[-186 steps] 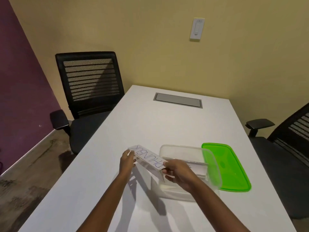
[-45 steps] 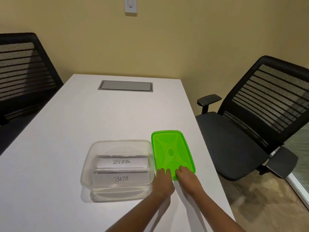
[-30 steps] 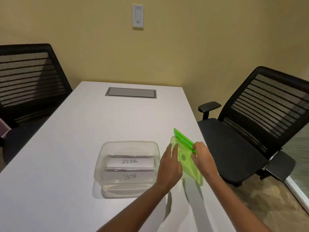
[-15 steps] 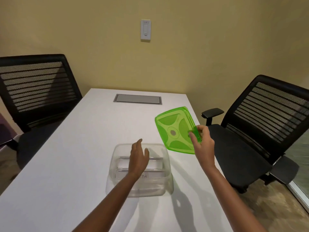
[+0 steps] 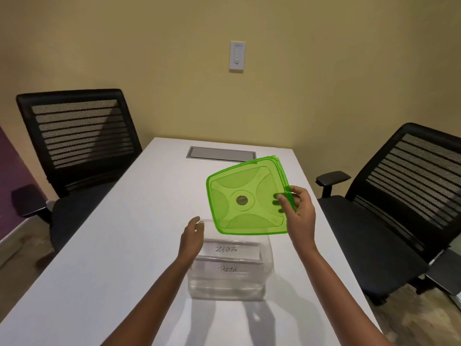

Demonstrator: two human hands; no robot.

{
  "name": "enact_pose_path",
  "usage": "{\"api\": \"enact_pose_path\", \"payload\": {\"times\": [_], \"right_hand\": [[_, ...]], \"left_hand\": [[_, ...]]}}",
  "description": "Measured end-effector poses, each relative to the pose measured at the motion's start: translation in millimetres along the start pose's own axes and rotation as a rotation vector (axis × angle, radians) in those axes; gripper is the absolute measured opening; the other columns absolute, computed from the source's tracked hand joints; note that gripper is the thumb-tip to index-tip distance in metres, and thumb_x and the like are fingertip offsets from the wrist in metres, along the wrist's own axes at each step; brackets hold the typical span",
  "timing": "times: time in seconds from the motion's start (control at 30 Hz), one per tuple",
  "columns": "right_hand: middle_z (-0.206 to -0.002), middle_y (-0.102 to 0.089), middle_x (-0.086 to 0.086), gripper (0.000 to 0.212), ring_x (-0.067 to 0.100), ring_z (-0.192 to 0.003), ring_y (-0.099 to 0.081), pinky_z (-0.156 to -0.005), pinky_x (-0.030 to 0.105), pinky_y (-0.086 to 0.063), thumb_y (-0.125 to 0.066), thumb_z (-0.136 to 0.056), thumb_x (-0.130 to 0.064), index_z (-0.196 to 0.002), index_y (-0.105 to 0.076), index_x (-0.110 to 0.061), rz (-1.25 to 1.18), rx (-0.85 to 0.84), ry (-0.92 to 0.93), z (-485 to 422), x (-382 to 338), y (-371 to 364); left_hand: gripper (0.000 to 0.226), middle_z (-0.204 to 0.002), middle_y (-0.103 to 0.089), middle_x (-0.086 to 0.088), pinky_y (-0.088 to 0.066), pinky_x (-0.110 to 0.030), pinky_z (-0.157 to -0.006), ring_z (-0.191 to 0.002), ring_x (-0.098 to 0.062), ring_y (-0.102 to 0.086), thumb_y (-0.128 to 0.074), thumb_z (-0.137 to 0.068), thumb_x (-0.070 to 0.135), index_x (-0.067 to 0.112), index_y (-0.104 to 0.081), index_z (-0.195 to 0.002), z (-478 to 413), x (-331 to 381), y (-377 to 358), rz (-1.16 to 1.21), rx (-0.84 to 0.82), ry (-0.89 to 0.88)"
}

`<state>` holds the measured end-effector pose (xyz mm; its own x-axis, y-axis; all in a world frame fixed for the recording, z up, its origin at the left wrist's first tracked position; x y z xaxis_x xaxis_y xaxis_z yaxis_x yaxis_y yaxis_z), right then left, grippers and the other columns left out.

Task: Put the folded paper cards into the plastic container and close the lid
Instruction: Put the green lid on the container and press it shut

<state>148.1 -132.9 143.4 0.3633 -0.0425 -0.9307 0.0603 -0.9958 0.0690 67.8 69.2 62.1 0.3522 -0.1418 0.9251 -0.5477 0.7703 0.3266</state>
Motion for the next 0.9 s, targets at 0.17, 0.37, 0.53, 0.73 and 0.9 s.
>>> {"api": "enact_pose_path", "payload": {"times": [0.17, 0.37, 0.53, 0.73, 0.9], "right_hand": [[-0.08, -0.066, 0.009, 0.026, -0.006, -0.049, -0.065, -0.048, 0.006, -0.05, -0.059, -0.088, 0.001, -0.113, -0.051, -0.003, -0.182, 0.017, -0.26, 1, 17, -12], [-0.077, -0.065, 0.006, 0.035, 0.008, -0.054, -0.067, -0.05, 0.012, -0.053, -0.056, -0.09, 0.0, -0.123, -0.051, 0.006, -0.312, 0.05, -0.551, 3, 42, -15], [-0.077, -0.061, 0.009, 0.036, 0.005, -0.043, -0.065, -0.043, 0.014, -0.055, -0.053, -0.091, 0.004, -0.126, -0.05, 0.009, -0.334, 0.071, -0.714, 12, 71, -14], [-0.115, -0.063, 0.024, 0.037, 0.026, -0.087, -0.056, -0.083, 0.043, -0.051, -0.055, -0.091, -0.003, -0.126, -0.053, 0.007, 0.038, 0.057, -0.79, 19, 110, -14], [-0.121, -0.061, 0.026, 0.034, 0.037, -0.112, -0.057, -0.097, 0.043, -0.044, -0.058, -0.09, -0.012, -0.119, -0.06, 0.005, 0.348, -0.004, -0.739, 27, 125, -17]], "left_hand": [[0.034, -0.129, -0.06, -0.022, -0.043, -0.044, -0.104, -0.119, -0.034, -0.057, -0.037, -0.099, 0.013, 0.0, -0.056, -0.124, -9, -9, 13, 0.116, -0.013, 0.095], [0.02, -0.093, -0.058, -0.017, -0.041, -0.026, -0.059, -0.071, -0.021, -0.052, -0.05, -0.093, 0.004, -0.004, -0.061, -0.107, -22, -30, 28, 0.208, 0.006, 0.246], [0.028, -0.078, -0.046, -0.008, -0.03, -0.023, -0.054, -0.065, -0.019, -0.042, -0.053, -0.089, 0.0, 0.012, -0.051, -0.064, -29, -46, 28, 0.18, -0.034, 0.317], [0.027, -0.085, -0.055, -0.016, -0.046, -0.035, -0.074, -0.079, -0.026, -0.05, -0.058, -0.086, 0.0, 0.009, -0.056, -0.061, -27, -59, 24, 0.074, 0.034, 0.321], [0.027, -0.113, -0.067, -0.028, -0.051, -0.045, -0.096, -0.108, -0.038, -0.062, -0.061, -0.085, 0.003, -0.009, -0.064, -0.109, -25, -59, 24, -0.005, 0.104, 0.286]]}}
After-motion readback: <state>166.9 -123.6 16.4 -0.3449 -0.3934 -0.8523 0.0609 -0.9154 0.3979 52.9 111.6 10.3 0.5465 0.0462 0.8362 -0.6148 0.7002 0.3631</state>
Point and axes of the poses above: each hand's wrist, its own z-axis away from the middle knuckle, its own y-axis out of the back of the hand, x = y × z, the point moved 1 cm from there along -z, towards the middle knuckle
